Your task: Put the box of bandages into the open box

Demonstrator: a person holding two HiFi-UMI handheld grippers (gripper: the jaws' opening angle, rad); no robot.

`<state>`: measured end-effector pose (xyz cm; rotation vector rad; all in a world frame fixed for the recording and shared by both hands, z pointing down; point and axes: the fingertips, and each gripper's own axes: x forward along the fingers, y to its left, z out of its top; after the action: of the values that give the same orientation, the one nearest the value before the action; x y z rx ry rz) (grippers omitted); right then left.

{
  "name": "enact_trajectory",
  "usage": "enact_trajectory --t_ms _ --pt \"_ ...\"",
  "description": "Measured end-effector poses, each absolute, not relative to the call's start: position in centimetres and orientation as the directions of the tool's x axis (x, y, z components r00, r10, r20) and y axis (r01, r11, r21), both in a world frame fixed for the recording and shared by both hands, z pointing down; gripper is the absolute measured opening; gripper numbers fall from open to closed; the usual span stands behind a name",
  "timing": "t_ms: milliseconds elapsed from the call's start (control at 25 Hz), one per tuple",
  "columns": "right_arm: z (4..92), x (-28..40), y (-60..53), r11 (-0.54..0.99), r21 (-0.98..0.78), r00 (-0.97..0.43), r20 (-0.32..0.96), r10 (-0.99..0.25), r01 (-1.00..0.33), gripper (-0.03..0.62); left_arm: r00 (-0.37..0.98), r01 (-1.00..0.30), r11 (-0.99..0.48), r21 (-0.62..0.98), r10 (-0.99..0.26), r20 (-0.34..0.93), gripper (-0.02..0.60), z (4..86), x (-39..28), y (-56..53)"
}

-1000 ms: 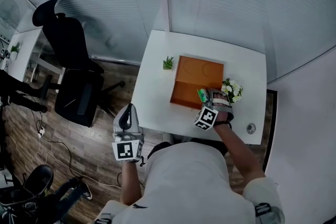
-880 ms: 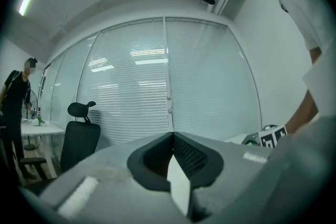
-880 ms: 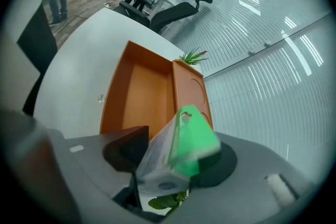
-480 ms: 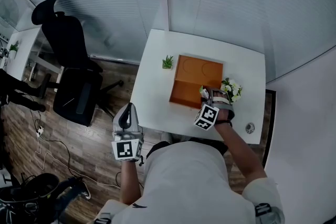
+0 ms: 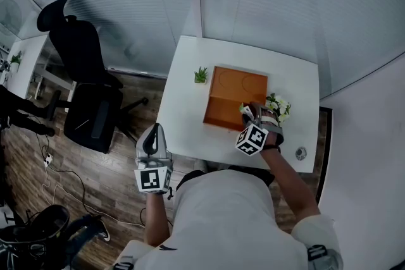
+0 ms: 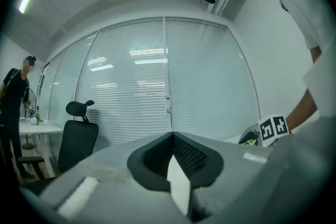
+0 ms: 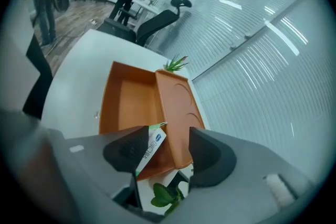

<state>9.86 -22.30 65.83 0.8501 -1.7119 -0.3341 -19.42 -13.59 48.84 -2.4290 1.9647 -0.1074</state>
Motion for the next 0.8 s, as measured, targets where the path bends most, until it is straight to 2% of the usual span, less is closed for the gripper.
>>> enact_trajectory --t_ms 200,400,480,520,800 --pt "61.1 10.4 -22.6 0.591 0.476 -0.209 0.636 -0.742 -0.651 0.207 0.205 -0.977 -0.207 -0.044 -0.978 0.046 0.006 48.9 -19.7 -13.7" --pt "55.2 11.5 -22.2 0.454 0.285 -0.299 0.454 -0.84 -0.844 0.12 0.203 -0.979 -0.204 -0.014 -0.978 0.046 0.006 49.1 -19.8 -13.8" --pt "53.3 12.1 -21.8 0.414 0.199 -0.328 0.358 -0.874 -0.888 0.026 0.208 -0.978 -0.209 -0.016 -0.977 0.045 0.006 49.1 -19.7 -14.0" --pt "52.6 12.4 -21.5 0.406 0.159 -0.345 0.31 -0.886 -0.9 0.002 0.21 -0.977 -0.211 -0.016 -0.977 0.044 0.006 49.1 -19.6 -14.0" --pt "49.7 14.5 -19.7 0.371 0.045 -0.362 0.133 -0.923 -0.928 0.002 0.204 -0.979 -0.205 -0.017 -0.978 0.036 0.006 49.0 -19.5 -14.1"
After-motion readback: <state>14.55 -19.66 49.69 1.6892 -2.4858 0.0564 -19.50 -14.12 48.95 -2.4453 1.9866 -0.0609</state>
